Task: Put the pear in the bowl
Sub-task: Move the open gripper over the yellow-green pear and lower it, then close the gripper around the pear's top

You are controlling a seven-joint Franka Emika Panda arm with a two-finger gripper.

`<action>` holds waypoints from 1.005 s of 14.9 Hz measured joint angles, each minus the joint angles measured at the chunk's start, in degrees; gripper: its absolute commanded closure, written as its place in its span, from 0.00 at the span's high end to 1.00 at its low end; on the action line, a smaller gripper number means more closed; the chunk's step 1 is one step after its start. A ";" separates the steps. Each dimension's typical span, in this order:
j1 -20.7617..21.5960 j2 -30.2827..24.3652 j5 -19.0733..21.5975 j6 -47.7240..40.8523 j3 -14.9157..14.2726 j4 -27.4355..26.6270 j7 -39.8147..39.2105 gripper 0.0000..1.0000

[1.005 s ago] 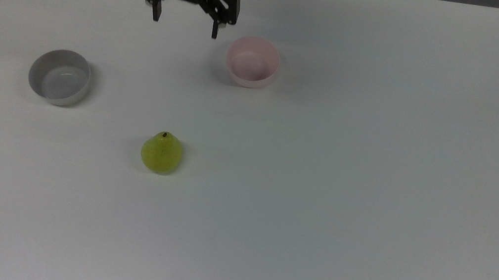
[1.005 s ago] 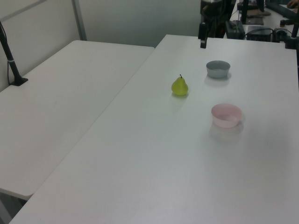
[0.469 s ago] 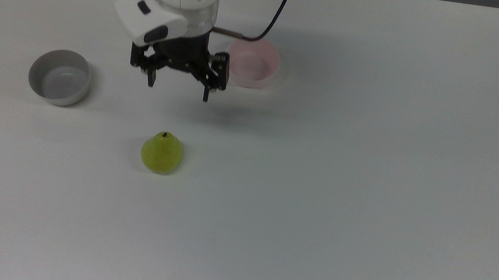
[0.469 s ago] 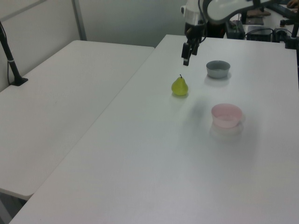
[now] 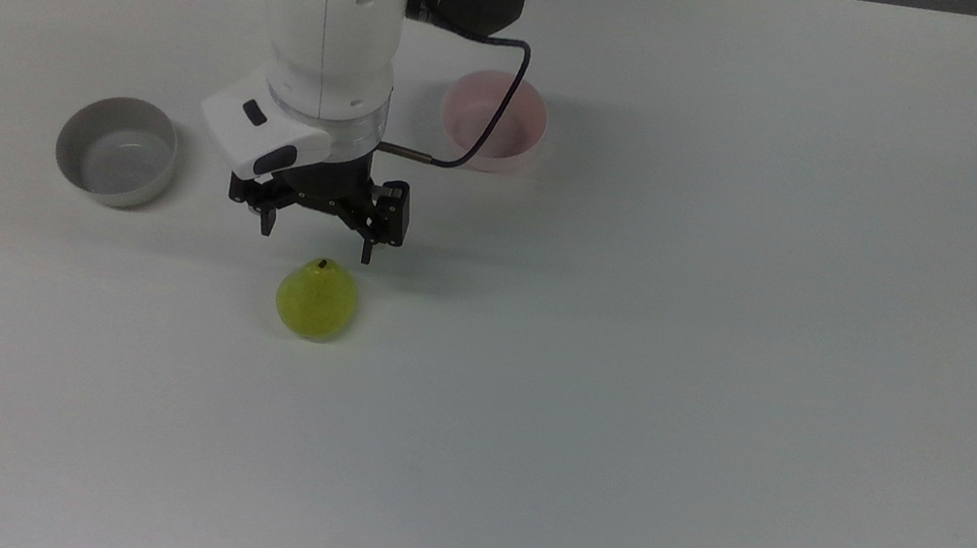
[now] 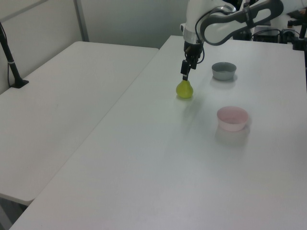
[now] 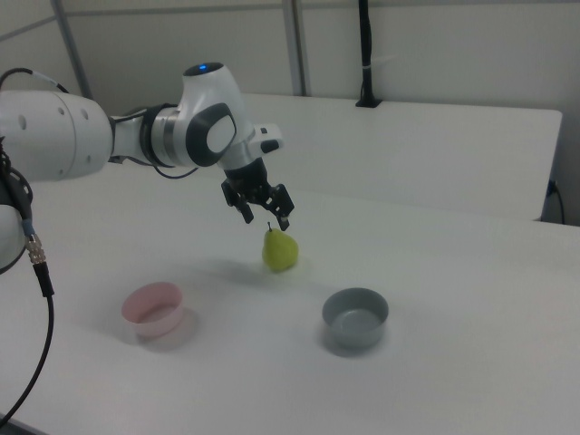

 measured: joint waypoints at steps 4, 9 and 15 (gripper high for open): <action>-0.14 1.99 -1.97 2.10 0.04 0.01 -0.03 1.00; 0.02 4.38 -2.22 4.99 0.10 0.01 -0.03 1.00; 0.11 5.79 -4.08 5.32 0.12 0.02 -0.03 0.82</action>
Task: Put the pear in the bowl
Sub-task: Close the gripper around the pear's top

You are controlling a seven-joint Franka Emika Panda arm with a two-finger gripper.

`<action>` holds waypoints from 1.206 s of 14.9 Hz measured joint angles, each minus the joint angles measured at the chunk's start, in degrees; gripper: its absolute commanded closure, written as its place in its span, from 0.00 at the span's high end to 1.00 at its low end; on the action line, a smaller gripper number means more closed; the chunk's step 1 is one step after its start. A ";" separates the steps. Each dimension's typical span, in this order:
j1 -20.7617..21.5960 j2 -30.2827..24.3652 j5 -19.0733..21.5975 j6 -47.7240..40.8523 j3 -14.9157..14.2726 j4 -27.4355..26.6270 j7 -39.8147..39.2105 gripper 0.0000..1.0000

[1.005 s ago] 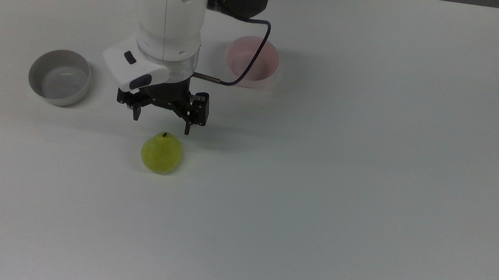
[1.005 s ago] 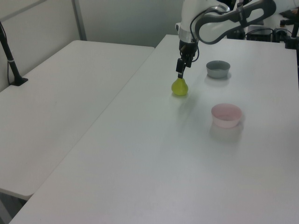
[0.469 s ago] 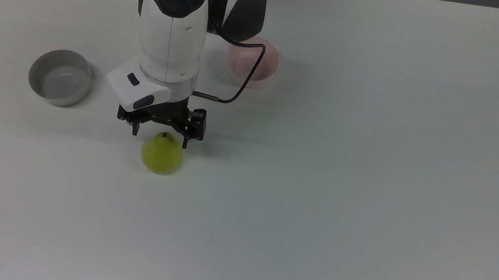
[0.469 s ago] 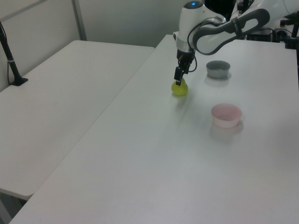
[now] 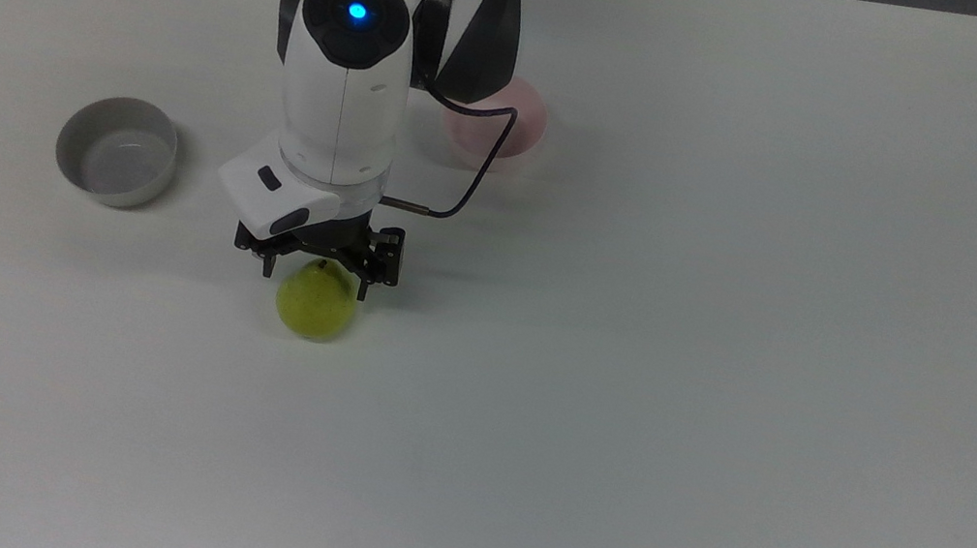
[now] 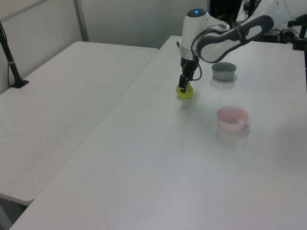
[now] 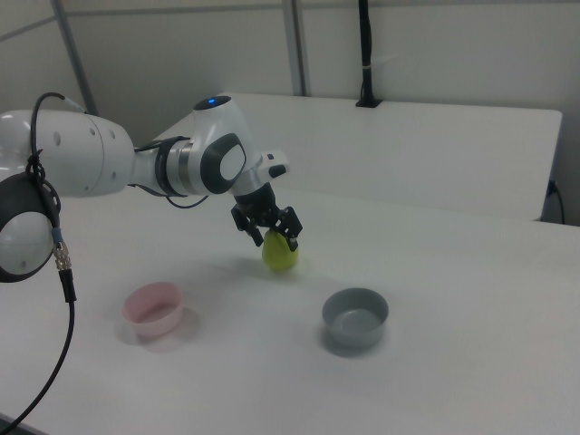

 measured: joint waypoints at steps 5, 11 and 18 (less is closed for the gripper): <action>0.13 0.68 -0.45 2.60 0.02 0.00 0.00 0.61; 0.31 0.68 -0.52 3.32 0.05 0.32 0.00 0.39; 0.31 0.66 -0.53 3.31 0.05 0.42 -0.02 0.39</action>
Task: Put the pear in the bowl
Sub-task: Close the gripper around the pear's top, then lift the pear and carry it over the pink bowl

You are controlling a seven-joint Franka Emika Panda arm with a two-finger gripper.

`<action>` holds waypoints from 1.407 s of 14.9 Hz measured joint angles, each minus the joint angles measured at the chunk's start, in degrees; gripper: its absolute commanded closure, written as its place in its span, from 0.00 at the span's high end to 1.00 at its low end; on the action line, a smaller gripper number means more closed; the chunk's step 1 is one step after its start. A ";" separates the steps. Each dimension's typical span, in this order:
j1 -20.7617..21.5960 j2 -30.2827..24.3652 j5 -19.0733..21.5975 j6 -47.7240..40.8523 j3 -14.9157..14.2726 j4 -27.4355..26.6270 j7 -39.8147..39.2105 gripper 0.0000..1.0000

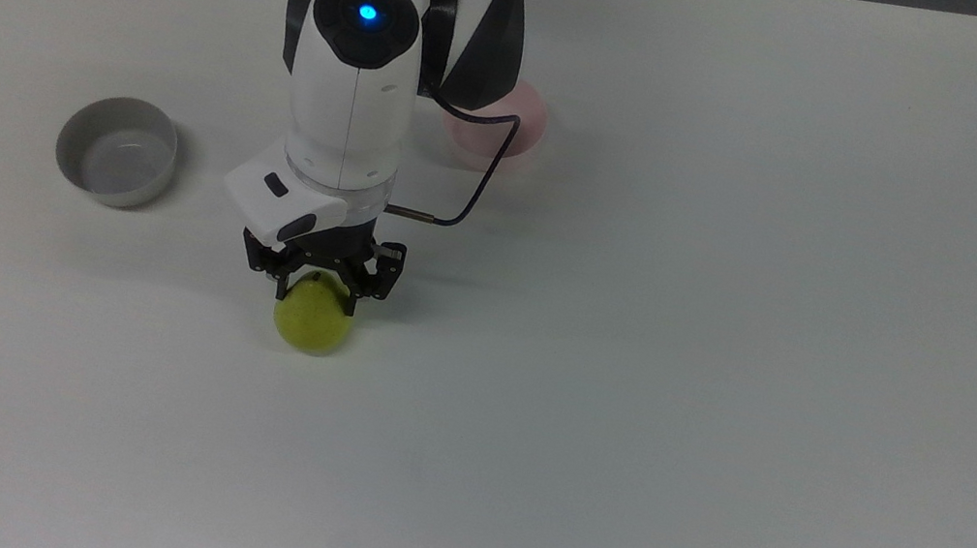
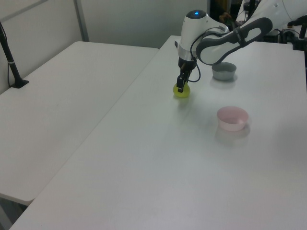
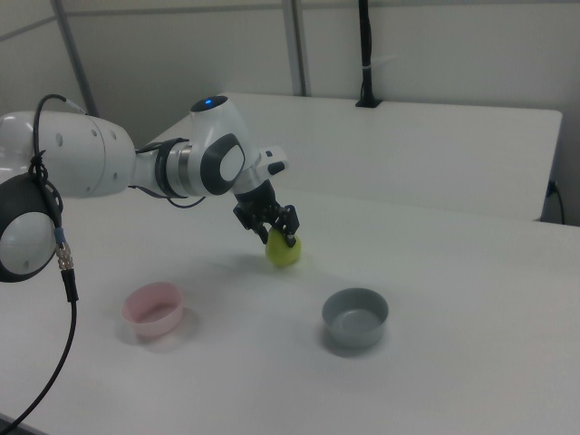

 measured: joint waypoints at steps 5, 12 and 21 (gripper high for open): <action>0.00 -0.97 0.00 -0.33 0.00 0.08 0.00 0.39; 0.12 -4.97 0.00 -3.42 0.46 -2.70 -0.49 0.39; 6.07 -22.65 0.00 -11.45 2.56 -20.72 -0.57 0.39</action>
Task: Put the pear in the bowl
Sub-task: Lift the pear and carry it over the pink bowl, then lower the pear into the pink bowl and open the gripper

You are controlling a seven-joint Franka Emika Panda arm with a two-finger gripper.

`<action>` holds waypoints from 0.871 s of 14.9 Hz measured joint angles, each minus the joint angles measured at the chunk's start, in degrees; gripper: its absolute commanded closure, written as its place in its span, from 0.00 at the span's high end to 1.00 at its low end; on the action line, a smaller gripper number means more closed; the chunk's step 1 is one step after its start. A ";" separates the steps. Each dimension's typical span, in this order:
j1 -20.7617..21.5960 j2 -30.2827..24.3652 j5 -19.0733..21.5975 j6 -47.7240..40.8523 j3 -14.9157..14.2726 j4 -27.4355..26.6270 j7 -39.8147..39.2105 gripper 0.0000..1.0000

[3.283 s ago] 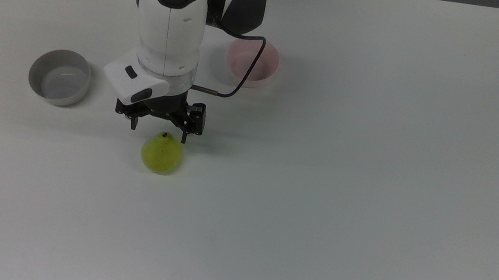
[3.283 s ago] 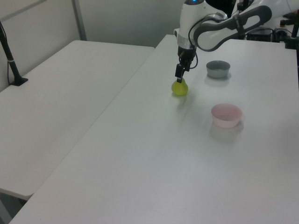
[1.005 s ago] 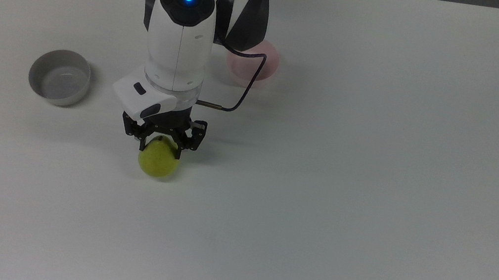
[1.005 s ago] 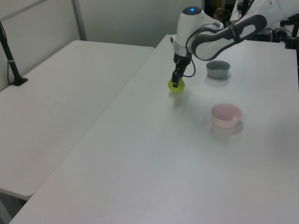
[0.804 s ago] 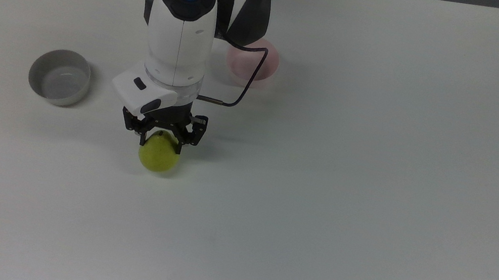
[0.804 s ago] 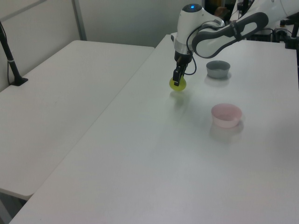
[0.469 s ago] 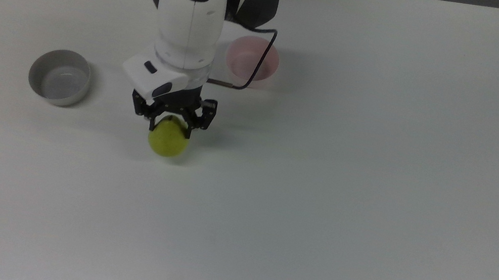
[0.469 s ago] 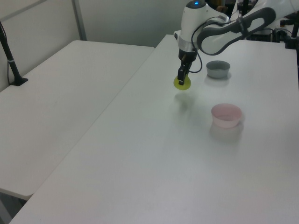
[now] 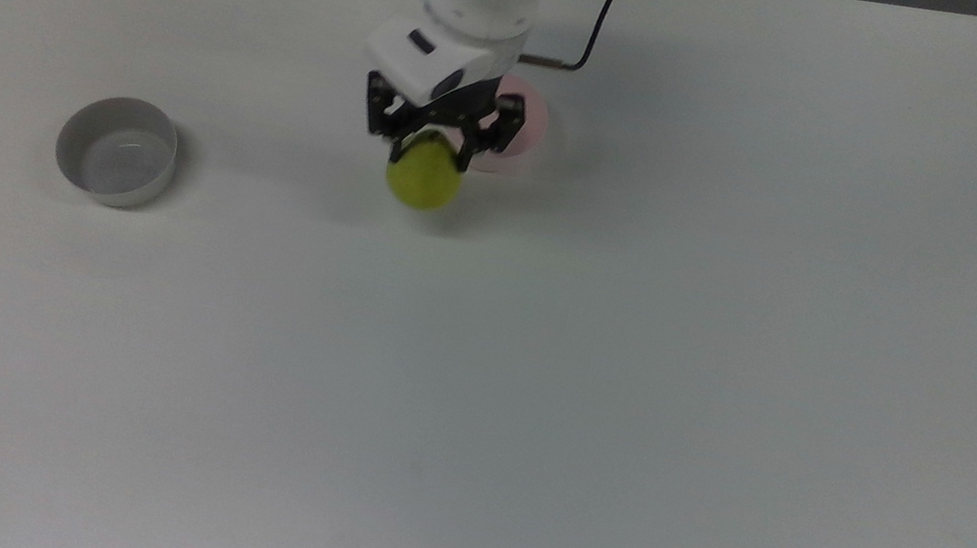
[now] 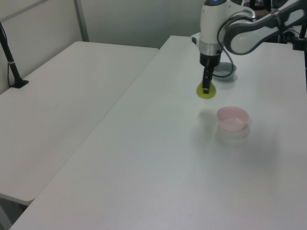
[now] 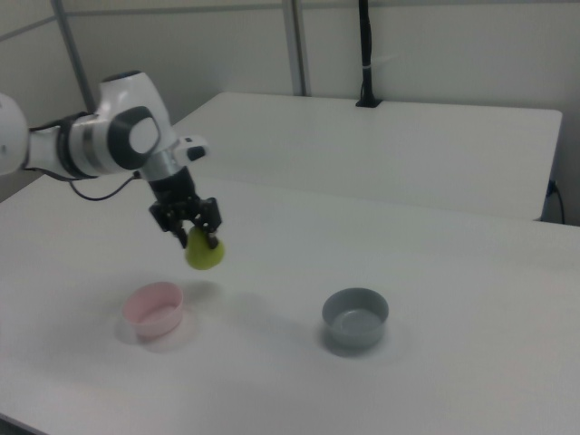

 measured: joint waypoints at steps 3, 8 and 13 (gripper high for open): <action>3.45 -4.26 0.00 -2.45 0.17 -4.56 0.00 0.39; 7.56 -9.39 0.00 -2.49 0.29 -12.23 0.00 0.39; 8.27 -9.84 0.00 -2.49 0.29 -14.54 0.00 0.40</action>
